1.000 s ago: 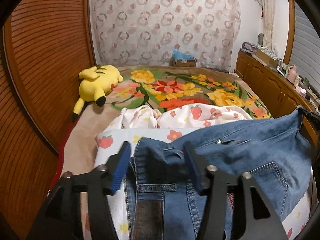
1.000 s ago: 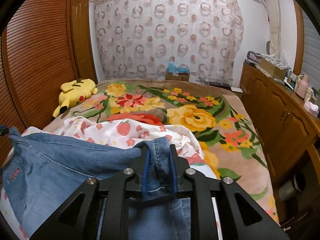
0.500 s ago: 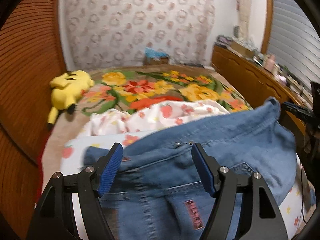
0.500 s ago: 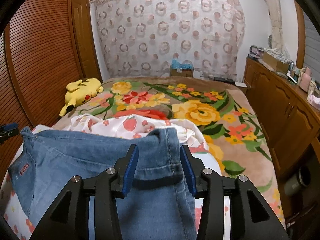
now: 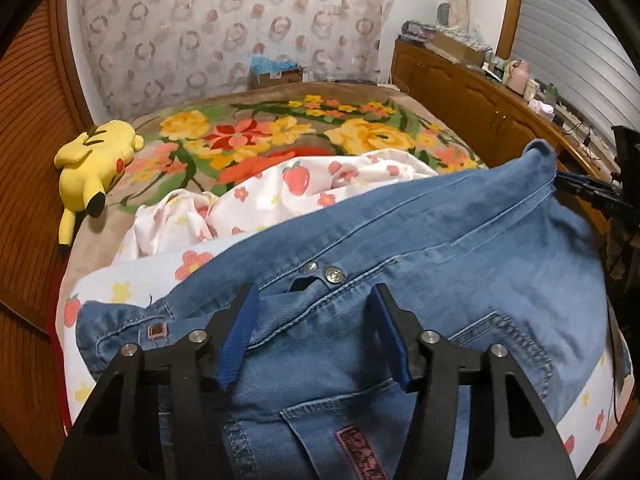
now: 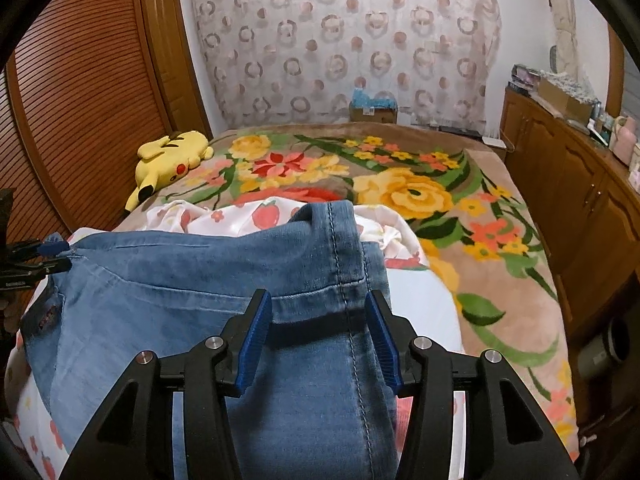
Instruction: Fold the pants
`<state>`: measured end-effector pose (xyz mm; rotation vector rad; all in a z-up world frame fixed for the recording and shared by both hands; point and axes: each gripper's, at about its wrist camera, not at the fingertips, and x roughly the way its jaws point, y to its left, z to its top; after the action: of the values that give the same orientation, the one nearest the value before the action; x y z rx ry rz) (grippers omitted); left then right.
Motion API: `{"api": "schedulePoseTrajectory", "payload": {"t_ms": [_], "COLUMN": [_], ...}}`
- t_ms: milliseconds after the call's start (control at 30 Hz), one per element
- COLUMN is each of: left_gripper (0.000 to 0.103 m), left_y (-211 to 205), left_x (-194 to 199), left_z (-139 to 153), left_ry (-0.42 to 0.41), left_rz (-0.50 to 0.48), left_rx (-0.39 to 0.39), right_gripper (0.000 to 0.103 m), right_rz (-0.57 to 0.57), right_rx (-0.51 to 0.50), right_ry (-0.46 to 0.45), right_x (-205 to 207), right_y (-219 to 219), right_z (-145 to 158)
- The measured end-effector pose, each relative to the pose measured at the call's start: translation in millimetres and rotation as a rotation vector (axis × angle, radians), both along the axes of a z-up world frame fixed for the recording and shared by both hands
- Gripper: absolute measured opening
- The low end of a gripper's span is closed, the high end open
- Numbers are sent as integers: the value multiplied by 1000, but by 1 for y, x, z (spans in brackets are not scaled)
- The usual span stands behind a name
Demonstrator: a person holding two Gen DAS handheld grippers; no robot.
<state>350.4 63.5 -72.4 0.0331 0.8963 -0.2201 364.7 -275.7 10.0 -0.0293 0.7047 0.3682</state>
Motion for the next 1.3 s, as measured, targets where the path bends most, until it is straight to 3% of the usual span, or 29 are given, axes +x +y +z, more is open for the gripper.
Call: {"api": "schedulePoseTrajectory", "payload": {"t_ms": [233,333,433,767,833,867,967,1200,1300], "left_gripper": [33,17,11,7,7,7,7,7,7], "left_y": [4,3,3,6,7,7,8,15,16], "left_x": [-2,-4,-10,-25,-27,-28,-28,-15,-3], "left_z": [-13,-12,-8,27,36,39,46,56,52], "left_ry": [28,26,16,-95,-122,-131,-159,-205,-203], "left_rz": [16,11,3,28,27,27,37,82,97], "left_rx": [24,31,26,3,-3,-4,2,16,25], "right_gripper": [51,51,51,51,37,25,12,10,10], "right_rz": [-4,-14,-11,17,27,24,37,0,-22], "right_rx": [-28,-15,-12,19,32,29,64,118,82], "right_ry": [2,-1,-1,32,35,39,16,-124,-156], "right_x": [12,15,15,24,25,24,19,-6,-4], "right_y": [2,-1,1,-2,-3,-2,-6,-15,-8], "right_z": [-2,-2,-4,-5,-3,-2,5,33,39]}}
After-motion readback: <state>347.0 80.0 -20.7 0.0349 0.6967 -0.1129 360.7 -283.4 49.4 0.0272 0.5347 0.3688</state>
